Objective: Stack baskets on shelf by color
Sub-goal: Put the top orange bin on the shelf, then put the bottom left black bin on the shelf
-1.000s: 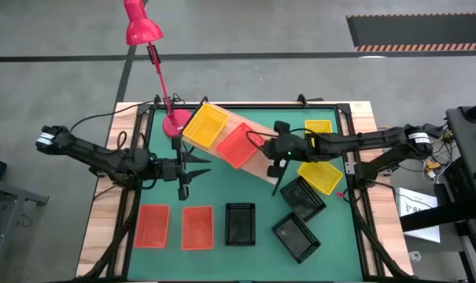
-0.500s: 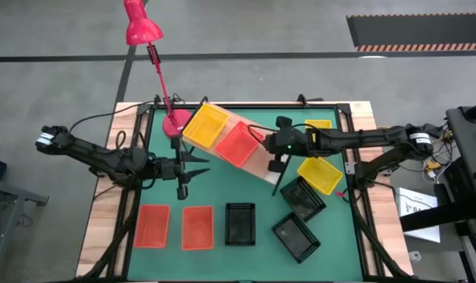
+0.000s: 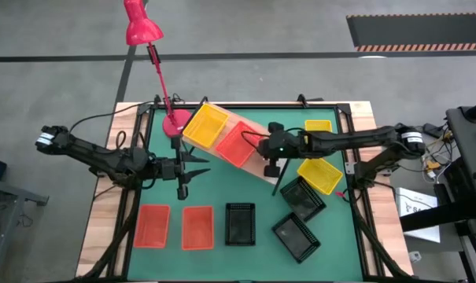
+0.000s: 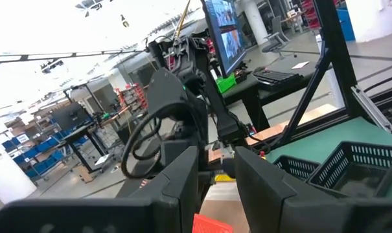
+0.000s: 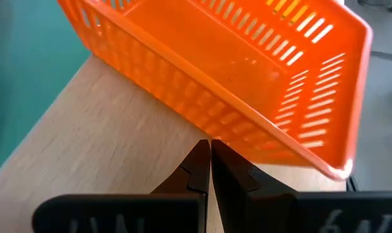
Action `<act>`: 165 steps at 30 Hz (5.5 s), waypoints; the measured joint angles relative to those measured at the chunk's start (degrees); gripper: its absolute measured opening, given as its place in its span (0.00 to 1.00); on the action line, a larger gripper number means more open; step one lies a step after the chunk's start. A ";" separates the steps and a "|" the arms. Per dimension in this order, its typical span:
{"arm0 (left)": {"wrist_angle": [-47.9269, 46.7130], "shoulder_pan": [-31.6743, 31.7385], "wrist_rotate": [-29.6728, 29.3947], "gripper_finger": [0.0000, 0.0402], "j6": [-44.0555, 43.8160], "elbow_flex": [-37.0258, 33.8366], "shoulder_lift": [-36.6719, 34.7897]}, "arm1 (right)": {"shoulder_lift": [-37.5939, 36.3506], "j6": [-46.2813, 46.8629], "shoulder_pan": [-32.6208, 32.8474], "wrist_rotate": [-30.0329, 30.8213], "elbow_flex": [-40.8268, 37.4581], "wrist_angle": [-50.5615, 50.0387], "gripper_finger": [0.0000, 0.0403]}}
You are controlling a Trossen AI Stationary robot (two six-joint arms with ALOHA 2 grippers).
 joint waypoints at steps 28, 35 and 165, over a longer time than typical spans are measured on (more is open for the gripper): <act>1.49 -0.02 0.03 0.21 -0.02 -0.07 0.42 | 2.13 -1.39 -1.31 -2.32 3.44 0.45 0.02; 1.49 -0.02 0.03 0.21 -0.02 -0.09 0.44 | 2.15 -1.74 -1.57 -2.30 3.44 0.81 0.02; -1.51 -0.04 10.05 0.21 -12.28 -9.70 -14.60 | 42.46 34.00 34.60 -5.45 39.24 -17.08 0.20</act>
